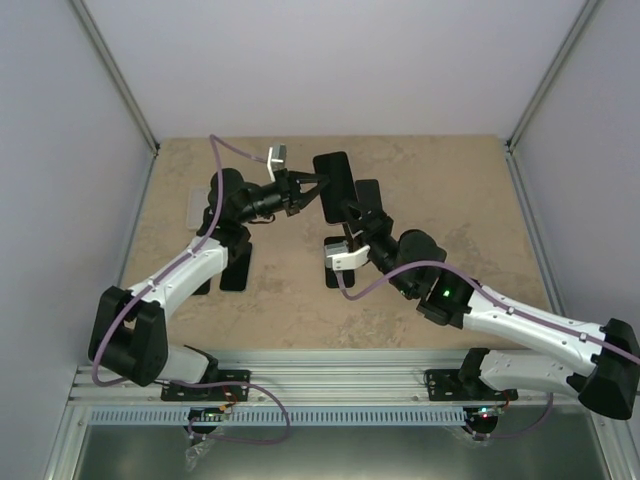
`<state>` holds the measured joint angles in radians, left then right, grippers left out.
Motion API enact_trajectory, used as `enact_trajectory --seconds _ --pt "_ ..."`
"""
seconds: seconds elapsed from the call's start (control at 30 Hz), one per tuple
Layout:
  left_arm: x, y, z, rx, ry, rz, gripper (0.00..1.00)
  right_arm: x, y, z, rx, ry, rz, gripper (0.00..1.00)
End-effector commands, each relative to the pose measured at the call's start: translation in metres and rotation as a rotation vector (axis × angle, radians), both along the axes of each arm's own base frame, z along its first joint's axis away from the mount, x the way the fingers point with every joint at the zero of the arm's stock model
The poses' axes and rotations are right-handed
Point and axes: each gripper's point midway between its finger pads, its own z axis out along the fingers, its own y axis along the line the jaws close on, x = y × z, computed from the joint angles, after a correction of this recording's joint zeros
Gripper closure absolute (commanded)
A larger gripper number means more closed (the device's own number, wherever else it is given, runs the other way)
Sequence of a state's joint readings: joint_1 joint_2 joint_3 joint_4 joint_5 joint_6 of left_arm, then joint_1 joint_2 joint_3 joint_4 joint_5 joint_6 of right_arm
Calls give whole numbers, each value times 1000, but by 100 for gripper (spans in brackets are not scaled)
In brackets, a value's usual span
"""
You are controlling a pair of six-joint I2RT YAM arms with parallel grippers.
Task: Take the phone out of the phone case
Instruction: Adjust the phone.
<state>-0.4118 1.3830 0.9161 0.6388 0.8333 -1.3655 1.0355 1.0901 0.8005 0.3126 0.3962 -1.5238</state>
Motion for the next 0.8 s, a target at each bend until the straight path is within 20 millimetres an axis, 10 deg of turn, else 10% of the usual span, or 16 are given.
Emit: enact_trajectory --seconds 0.0,0.33,0.77 --pt "10 12 15 -38 -65 40 100 -3 -10 13 117 128 14 41" --pt "29 27 19 -43 -101 72 100 -19 -19 -19 263 606 103 14" --pt "15 24 15 2 -265 26 100 -6 -20 21 694 1346 176 15"
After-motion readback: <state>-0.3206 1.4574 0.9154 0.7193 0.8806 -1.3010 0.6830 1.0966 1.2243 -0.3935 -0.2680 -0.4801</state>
